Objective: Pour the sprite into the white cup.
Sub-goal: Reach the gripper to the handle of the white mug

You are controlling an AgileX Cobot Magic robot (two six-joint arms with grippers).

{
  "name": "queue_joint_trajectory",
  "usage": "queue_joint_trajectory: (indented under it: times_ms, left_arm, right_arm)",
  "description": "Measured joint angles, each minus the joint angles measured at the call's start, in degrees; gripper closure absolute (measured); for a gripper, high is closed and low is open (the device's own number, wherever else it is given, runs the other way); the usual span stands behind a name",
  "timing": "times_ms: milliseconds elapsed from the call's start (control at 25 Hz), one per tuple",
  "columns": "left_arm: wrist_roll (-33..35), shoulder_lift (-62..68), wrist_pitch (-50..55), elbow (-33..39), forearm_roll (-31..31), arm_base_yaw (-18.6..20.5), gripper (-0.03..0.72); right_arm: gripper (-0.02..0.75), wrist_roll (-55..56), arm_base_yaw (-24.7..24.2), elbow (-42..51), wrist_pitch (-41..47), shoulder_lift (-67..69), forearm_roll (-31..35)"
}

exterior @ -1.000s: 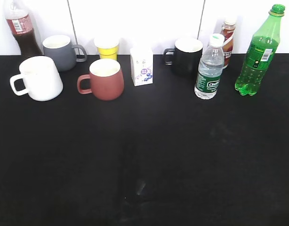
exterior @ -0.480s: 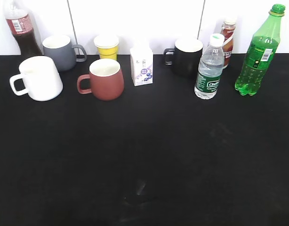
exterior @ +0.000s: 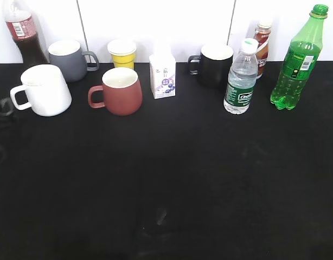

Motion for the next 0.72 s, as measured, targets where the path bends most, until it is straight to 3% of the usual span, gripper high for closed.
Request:
queue_joint_trajectory:
  times_ms: [80,240,400,600,680,720]
  left_arm:
    - [0.0,5.99,-0.12,-6.59,4.18,2.1,0.187]
    - [0.0,12.22,3.87,-16.82,6.37,3.67,0.198]
    - [0.64,16.32,7.87,-23.84,6.65,4.99,0.221]
    - [0.69,20.86,11.57,-32.11,12.36,6.56,0.253]
    - [0.69,22.12,12.32,-34.82,12.98,6.56,0.337]
    - [0.69,22.19,12.66,-35.18,13.48,6.56,0.454]
  right_arm:
    - [0.173,0.0,0.0,0.0,0.0,0.0,0.0]
    - [0.173,0.0,0.0,0.0,0.0,0.0,0.3]
    - [0.173,0.0,0.0,0.0,0.0,0.0,3.45]
    - [0.173,0.0,0.0,0.0,-0.47,0.0,8.39]
    - [0.173,0.0,0.0,0.0,-0.47,0.0,8.39]
    - [0.173,0.0,0.0,0.0,-0.57,0.0,8.39]
